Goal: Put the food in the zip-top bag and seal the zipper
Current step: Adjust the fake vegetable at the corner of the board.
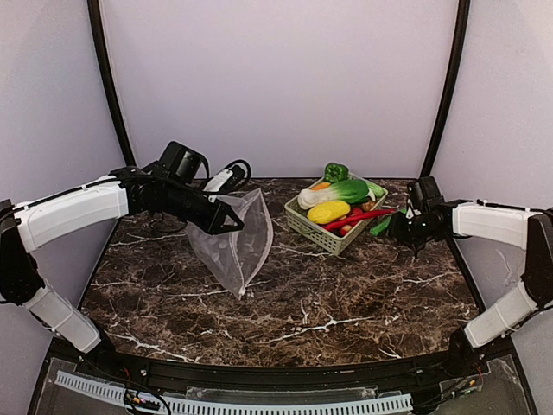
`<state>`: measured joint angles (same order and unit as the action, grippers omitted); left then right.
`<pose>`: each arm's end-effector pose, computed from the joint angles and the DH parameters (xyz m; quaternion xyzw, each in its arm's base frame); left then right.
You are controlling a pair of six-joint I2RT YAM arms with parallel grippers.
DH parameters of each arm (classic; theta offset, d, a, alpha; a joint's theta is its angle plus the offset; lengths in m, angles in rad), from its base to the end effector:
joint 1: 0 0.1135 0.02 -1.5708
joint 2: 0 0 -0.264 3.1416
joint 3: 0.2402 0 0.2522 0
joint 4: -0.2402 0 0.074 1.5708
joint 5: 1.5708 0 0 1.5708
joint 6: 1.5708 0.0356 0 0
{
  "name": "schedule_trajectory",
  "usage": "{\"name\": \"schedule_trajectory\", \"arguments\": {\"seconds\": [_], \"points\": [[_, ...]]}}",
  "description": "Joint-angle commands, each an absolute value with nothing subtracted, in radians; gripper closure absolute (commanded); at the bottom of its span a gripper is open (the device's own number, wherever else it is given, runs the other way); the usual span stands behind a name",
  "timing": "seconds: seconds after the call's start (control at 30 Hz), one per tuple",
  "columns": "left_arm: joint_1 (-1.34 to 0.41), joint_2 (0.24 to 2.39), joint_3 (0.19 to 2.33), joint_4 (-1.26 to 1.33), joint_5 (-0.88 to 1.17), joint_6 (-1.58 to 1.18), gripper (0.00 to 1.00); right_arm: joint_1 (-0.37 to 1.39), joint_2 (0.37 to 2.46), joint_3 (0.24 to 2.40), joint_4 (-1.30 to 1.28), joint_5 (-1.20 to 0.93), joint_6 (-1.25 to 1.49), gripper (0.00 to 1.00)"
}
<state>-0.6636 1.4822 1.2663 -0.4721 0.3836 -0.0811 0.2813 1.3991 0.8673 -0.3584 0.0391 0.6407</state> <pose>0.2529 -0.2146 0.3146 0.3329 0.8268 -0.3131 0.3279 0.2746 0.0779 0.2160 0.1749 0.9261 0.1319 0.3071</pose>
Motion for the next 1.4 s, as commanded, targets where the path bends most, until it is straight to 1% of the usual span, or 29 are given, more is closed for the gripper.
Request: {"name": "schedule_trajectory", "arguments": {"seconds": [0.0, 0.13, 0.33, 0.6, 0.8, 1.07, 1.37], "points": [[-0.658, 1.458, 1.253, -0.498, 0.345, -0.073, 0.99, 0.26, 1.515, 0.893, -0.221, 0.013, 0.611, 0.44], [-0.658, 1.457, 1.254, -0.5, 0.343, -0.075, 0.99, 0.254, 1.621, 0.937, -0.155, 0.048, 0.612, 0.45], [-0.658, 1.454, 1.256, -0.499, 0.354, -0.078, 0.99, 0.253, 1.725, 0.985, -0.092, 0.08, 0.628, 0.4], [-0.658, 1.445, 1.256, -0.499, 0.354, -0.078, 0.99, 0.255, 1.788, 0.99, -0.033, 0.149, 0.627, 0.34], [-0.656, 1.443, 1.256, -0.497, 0.357, -0.081, 0.99, 0.254, 1.817, 0.999, -0.029, 0.176, 0.623, 0.31], [-0.657, 1.441, 1.256, -0.497, 0.357, -0.082, 0.99, 0.254, 1.793, 0.969, -0.094, 0.252, 0.655, 0.32], [-0.656, 1.443, 1.255, -0.496, 0.358, -0.084, 0.99, 0.251, 1.613, 0.85, -0.146, 0.313, 0.678, 0.32]]}}
